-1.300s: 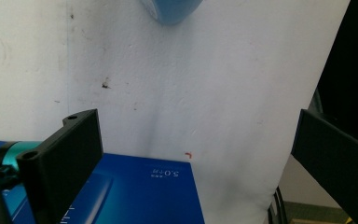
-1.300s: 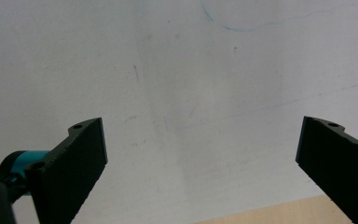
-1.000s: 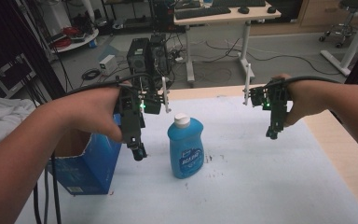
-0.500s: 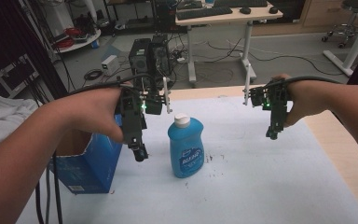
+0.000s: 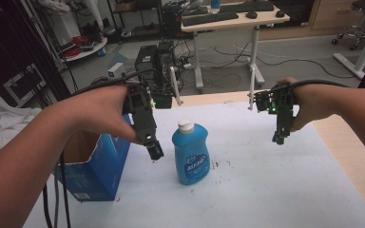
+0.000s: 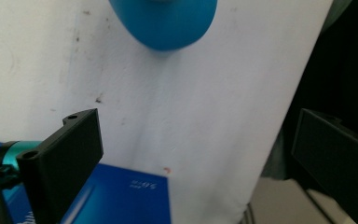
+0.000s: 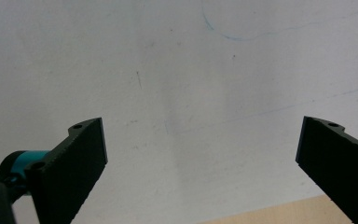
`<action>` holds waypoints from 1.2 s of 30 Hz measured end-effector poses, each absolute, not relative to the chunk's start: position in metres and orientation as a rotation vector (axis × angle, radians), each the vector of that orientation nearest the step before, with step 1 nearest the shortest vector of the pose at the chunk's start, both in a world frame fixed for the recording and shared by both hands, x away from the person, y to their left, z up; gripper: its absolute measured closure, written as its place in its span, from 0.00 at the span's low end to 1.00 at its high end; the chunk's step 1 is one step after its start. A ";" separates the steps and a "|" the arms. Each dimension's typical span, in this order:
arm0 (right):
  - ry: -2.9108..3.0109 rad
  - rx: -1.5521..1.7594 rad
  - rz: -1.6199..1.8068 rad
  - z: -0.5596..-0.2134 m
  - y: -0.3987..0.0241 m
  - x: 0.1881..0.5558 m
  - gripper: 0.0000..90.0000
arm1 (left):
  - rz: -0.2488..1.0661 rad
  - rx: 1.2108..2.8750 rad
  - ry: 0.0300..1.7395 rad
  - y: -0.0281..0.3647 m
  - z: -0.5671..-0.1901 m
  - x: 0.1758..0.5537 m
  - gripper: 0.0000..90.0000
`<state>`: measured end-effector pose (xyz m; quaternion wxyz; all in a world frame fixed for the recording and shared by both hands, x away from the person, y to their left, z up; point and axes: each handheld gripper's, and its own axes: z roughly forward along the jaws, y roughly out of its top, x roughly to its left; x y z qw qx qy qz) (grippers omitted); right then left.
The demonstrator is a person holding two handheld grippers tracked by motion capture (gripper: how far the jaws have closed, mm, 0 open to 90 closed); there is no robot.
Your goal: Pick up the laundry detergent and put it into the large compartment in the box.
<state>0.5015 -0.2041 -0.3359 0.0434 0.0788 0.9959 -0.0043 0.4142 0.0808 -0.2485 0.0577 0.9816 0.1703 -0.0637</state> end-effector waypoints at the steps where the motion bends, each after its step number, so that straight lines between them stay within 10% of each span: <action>1: 3.045 0.241 -0.013 -0.336 -0.204 0.501 0.01 | -0.204 2.953 0.537 0.080 -0.247 0.415 0.02; 36: 3.047 0.233 -0.026 -0.341 -0.200 0.503 0.01 | -0.180 2.918 0.744 0.018 -0.283 0.438 0.02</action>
